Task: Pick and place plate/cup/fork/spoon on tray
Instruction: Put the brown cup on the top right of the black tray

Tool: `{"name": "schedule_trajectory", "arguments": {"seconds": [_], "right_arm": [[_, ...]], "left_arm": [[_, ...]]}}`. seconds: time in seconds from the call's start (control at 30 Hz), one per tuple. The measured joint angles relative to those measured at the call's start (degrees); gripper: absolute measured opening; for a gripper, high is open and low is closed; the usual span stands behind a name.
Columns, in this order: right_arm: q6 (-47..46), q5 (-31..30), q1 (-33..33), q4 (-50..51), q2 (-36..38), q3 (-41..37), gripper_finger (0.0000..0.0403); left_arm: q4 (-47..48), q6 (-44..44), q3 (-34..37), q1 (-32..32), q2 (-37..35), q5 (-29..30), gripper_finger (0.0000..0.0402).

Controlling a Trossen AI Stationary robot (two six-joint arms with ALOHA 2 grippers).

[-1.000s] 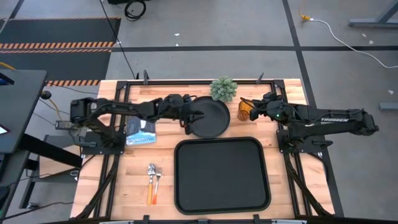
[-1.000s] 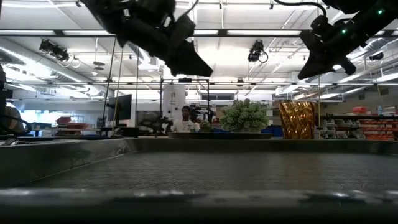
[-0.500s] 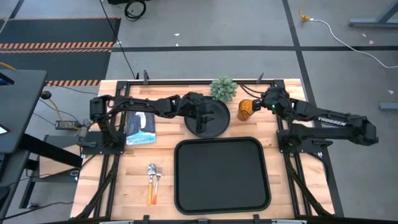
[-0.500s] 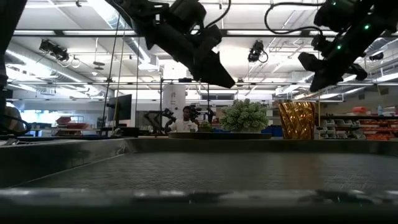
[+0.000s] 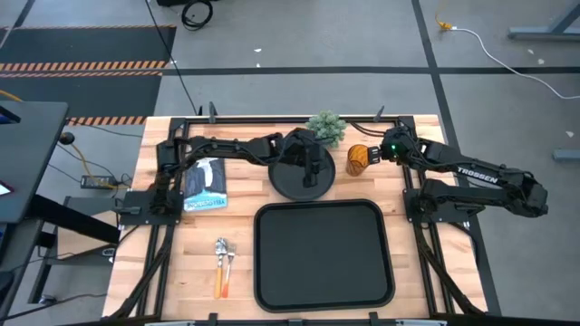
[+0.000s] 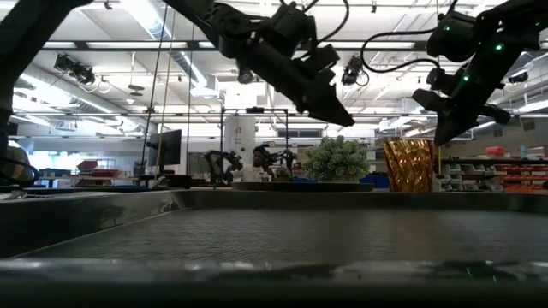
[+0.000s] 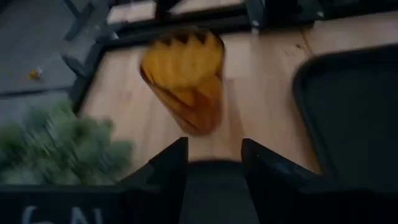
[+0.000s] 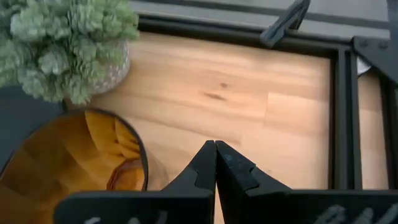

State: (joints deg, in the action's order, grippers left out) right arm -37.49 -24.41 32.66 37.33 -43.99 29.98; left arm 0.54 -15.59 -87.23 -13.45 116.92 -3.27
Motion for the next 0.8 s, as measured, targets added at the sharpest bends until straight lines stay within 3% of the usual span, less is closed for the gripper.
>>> {"name": "schedule_trajectory", "arguments": {"seconds": [0.47, 0.8], "right_arm": [[-0.1, 7.6, 0.2, 0.0, -1.2, 0.0, 0.001], [2.8, 8.8, 0.2, -2.5, -7.0, 0.0, 0.001]], "left_arm": [[11.8, -12.1, -16.0, -0.8, 9.8, 0.0, 0.016], [13.1, -16.7, -19.7, -0.1, 11.5, -0.1, 0.016]]}}
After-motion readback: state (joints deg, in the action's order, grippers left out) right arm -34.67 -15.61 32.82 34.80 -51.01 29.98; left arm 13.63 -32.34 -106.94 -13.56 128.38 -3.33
